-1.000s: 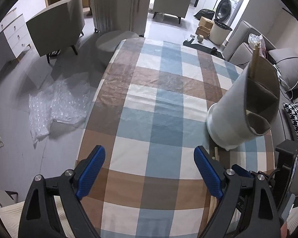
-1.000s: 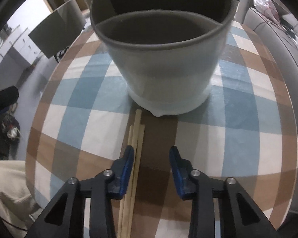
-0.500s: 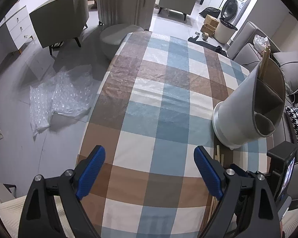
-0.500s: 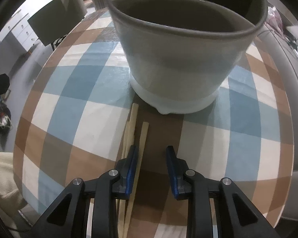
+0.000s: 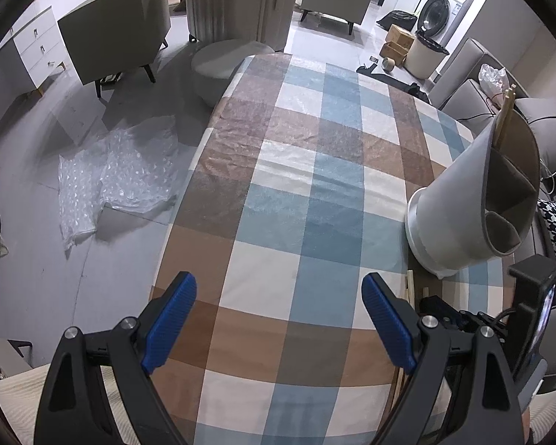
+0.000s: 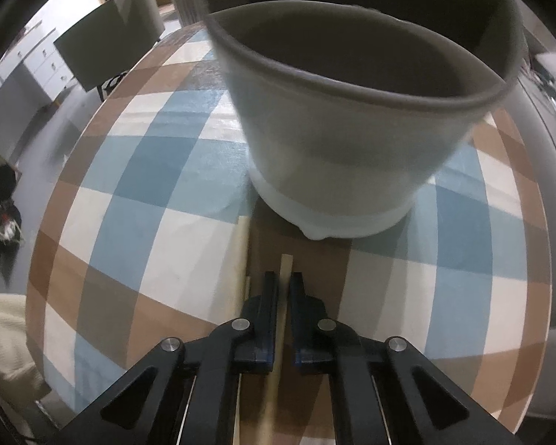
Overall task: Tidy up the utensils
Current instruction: 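Move the right tool to the remaining chopsticks and close on one, then close the left tool on another chopstick while the right tool holds its chopstick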
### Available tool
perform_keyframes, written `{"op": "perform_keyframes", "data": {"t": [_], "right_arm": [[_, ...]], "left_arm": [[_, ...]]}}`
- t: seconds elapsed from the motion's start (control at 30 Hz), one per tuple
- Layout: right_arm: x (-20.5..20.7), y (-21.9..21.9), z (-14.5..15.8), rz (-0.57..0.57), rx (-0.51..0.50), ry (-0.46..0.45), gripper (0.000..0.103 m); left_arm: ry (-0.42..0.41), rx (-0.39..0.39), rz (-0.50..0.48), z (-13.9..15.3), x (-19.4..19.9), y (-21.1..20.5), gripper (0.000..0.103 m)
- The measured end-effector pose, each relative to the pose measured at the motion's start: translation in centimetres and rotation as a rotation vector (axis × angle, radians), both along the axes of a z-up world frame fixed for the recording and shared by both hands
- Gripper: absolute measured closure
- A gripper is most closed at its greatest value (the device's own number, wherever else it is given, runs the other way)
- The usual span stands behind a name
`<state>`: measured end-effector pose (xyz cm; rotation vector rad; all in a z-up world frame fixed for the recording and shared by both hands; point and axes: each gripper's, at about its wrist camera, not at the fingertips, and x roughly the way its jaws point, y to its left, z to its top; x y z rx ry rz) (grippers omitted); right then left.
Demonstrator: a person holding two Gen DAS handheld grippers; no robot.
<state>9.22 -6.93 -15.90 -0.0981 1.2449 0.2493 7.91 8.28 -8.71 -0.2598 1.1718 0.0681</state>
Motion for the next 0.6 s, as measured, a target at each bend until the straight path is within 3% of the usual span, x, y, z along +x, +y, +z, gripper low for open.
{"op": "perform_keyframes", "data": {"t": [0.3,0.6], "right_arm": [[-0.5,-4.5,1.4,-0.132,0.141,-0.007,0.098],[-1.0,-10.5,2.3,-0.313,0.335,0.014,0.098]], "left_arm": [[0.043,0.009,-0.036,-0.8,0.0,-1.7,0.015],[0.157,0.031,-0.174,-3.1,-0.2,-6.3,0.015]]}}
